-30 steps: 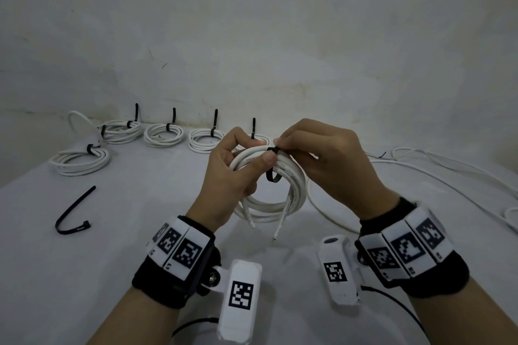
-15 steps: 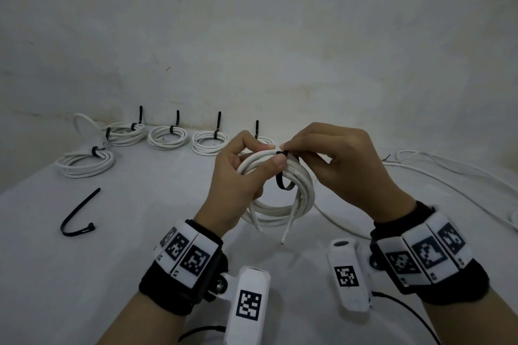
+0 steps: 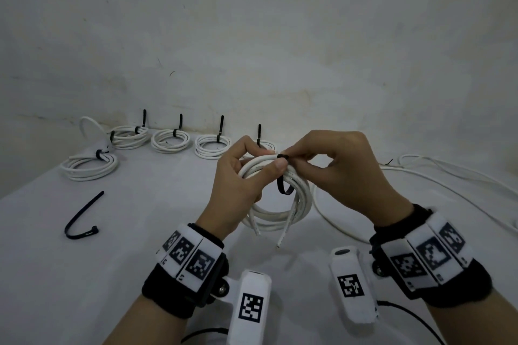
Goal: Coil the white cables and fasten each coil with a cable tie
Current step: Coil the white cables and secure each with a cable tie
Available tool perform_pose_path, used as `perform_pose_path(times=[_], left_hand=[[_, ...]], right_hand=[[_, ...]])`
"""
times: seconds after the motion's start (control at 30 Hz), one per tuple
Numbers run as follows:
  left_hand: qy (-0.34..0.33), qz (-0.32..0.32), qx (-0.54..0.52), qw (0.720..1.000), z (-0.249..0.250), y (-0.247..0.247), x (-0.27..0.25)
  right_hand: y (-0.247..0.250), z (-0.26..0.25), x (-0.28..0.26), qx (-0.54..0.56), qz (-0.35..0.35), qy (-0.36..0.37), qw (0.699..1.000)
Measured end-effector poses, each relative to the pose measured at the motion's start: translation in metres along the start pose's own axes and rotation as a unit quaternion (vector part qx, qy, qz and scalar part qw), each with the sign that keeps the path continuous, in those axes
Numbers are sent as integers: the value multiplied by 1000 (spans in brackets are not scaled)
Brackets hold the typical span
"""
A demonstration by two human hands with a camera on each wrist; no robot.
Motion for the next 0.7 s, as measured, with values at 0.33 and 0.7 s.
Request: perform_pose_path(times=[0.33,0.7], left_hand=[[17,-13,10,1000,0,-3,0],[51,-15,11,999,-1,-5,-2]], right_hand=[[0,-1,1,26,12,-33,999],[-11,-4,0,74,-67,-66,993]])
Point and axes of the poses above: each hand's wrist, its own x-axis towards the middle knuckle, its own y-axis out of the back of the hand, z = x × y, the point moved 6 cm from there along x, towards the middle knuckle, and after that the axes turned 6 degrees about -x, right-handed, at the moved point
